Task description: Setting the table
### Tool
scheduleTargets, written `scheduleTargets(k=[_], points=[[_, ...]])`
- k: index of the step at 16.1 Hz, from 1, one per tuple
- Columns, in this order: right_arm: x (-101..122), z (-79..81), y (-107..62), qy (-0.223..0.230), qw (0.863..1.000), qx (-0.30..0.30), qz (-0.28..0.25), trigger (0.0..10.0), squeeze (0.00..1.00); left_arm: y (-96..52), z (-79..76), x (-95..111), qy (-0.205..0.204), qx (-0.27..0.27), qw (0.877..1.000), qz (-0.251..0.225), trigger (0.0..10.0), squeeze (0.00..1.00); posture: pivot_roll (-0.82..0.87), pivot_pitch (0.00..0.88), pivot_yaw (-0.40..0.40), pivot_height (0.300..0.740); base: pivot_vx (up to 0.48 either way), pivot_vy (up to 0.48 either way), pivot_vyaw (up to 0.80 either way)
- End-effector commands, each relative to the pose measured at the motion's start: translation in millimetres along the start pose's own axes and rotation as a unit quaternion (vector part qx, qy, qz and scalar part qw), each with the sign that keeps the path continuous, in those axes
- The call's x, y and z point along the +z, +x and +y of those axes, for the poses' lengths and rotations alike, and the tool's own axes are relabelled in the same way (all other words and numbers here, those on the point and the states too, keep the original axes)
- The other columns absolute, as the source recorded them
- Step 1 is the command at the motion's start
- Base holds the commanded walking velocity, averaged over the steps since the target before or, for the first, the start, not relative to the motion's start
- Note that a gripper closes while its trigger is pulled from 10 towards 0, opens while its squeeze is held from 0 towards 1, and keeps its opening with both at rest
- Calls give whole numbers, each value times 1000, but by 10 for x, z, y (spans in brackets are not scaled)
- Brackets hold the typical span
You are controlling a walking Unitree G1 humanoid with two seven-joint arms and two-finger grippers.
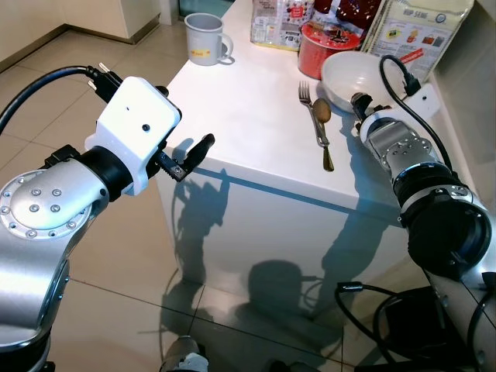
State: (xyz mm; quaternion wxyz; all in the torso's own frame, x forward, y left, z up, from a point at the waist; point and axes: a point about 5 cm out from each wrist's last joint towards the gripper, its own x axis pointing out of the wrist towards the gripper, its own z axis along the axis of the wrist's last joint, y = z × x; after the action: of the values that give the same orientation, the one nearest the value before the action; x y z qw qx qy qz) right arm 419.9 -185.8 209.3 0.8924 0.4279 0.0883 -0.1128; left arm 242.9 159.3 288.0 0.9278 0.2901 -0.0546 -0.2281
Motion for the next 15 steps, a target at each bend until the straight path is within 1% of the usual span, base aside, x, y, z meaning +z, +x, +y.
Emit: scheduleTargets(k=[1,2,3,5,10,15], points=[[-30,-23,1,24,1000,-2,12,0,0,-16,-34,64,9,-14,1000,-11,10000,0,431,154,-105,740,0,0,0],[-37,-29,2,52,999,6,14,0,0,-14,-23,70,10,-14,1000,-9,10000,0,431,154,-104,740,0,0,0],[-35,-33,2,53,998,7,13,0,0,-14,-23,70,10,-14,1000,-9,10000,0,431,154,-104,740,0,0,0],[-17,-53,3,71,997,9,11,0,0,-13,-25,70,11,-17,1000,-8,10000,0,431,148,-104,740,0,0,0],[10,-83,3,83,996,8,8,0,0,-22,-17,67,12,-16,1000,-7,10000,0,430,147,-104,740,0,0,0],[14,-124,4,106,994,1,8,0,0,-29,-36,64,13,-24,1000,-7,10000,0,437,137,-100,740,0,0,0]])
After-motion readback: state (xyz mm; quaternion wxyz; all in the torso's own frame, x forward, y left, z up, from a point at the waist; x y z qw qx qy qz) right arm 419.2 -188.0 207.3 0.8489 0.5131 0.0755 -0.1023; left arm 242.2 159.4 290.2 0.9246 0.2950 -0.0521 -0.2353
